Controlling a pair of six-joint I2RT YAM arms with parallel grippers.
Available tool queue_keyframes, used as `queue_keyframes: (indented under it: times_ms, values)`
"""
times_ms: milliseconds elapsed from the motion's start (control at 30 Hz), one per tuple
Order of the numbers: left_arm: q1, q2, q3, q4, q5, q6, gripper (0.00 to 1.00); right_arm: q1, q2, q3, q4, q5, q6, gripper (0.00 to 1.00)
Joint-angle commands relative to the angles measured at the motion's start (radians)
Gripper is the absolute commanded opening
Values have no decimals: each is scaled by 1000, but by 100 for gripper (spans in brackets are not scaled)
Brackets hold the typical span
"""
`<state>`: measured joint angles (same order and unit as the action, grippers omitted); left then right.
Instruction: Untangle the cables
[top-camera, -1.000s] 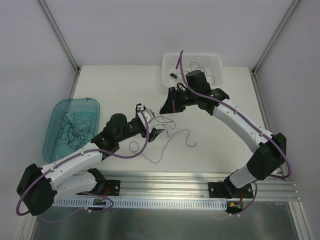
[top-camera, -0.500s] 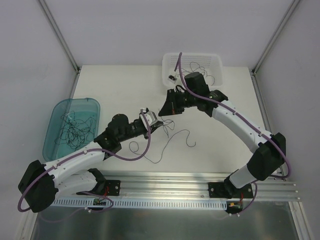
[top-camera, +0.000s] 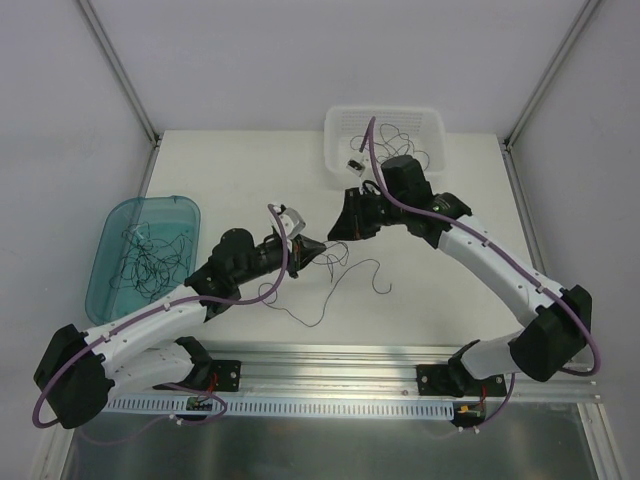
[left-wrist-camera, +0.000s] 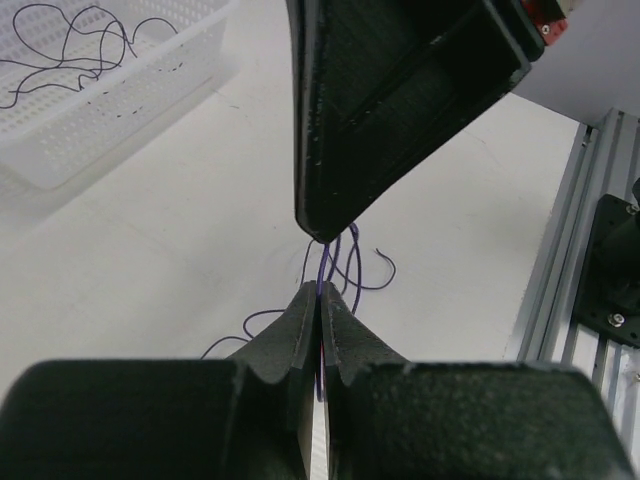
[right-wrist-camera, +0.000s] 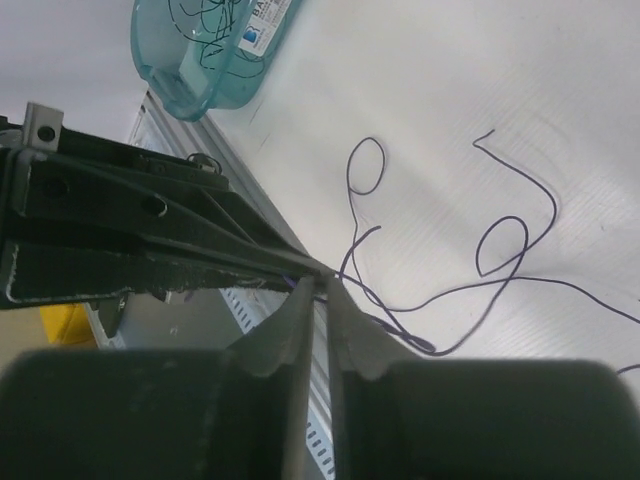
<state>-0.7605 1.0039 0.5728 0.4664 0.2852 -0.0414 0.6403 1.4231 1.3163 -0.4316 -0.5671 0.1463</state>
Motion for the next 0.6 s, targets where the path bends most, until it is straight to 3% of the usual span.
queue_keyframes:
  times_ms: [0,100,267,400,567]
  values:
    - [-10,-27,-10,18,-15,-75,0,5,-101,-34,7,35,-68,17]
    - [-10,-18,-8,-1,-6,-119,0,6,-145,-61,-7,73,-140,31]
    - [-10,-16,-2,-29,-61,-261,0,7,-228,-118,-16,206,-151,34]
    - [-10,-10,-2,-29,-96,-386,0,54,-322,-256,158,315,91,36]
    - [-14,-24,-1,-28,-132,-413,0,148,-365,-411,353,515,311,34]
